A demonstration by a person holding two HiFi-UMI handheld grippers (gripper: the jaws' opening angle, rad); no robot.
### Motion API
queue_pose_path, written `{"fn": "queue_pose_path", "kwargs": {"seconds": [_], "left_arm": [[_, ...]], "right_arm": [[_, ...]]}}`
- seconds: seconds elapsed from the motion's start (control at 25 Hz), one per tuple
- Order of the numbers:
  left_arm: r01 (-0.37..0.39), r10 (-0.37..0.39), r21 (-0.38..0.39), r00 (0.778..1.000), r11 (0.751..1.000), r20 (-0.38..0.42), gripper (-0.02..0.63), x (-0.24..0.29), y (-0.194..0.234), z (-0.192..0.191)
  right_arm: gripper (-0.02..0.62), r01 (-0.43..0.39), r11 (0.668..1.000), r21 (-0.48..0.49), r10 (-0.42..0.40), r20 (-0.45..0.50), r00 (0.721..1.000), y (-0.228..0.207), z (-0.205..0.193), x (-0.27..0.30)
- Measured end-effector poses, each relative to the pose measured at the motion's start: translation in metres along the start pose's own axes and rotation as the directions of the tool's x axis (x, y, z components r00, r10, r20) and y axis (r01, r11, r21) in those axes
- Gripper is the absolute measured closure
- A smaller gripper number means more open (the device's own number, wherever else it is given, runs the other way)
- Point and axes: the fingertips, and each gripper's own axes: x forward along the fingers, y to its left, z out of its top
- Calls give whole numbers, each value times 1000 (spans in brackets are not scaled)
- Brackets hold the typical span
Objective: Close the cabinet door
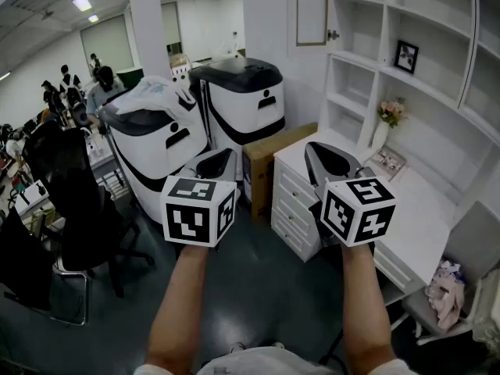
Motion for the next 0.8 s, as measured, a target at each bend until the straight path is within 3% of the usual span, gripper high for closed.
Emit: {"fn": "queue_pose_path", "kwargs": {"seconds": [0.52,0.8], "left_arm": [[-13,13,-13,1000,1000,-16,609,23,-40,-3],[-14,14,-13,1000,1000,-18,609,40,-43,-2]], "right_arm": [[594,-65,998,7,65,22,998,-26,-6,-9],[578,-49,999,-6,50,32,998,-44,-4,0]]}}
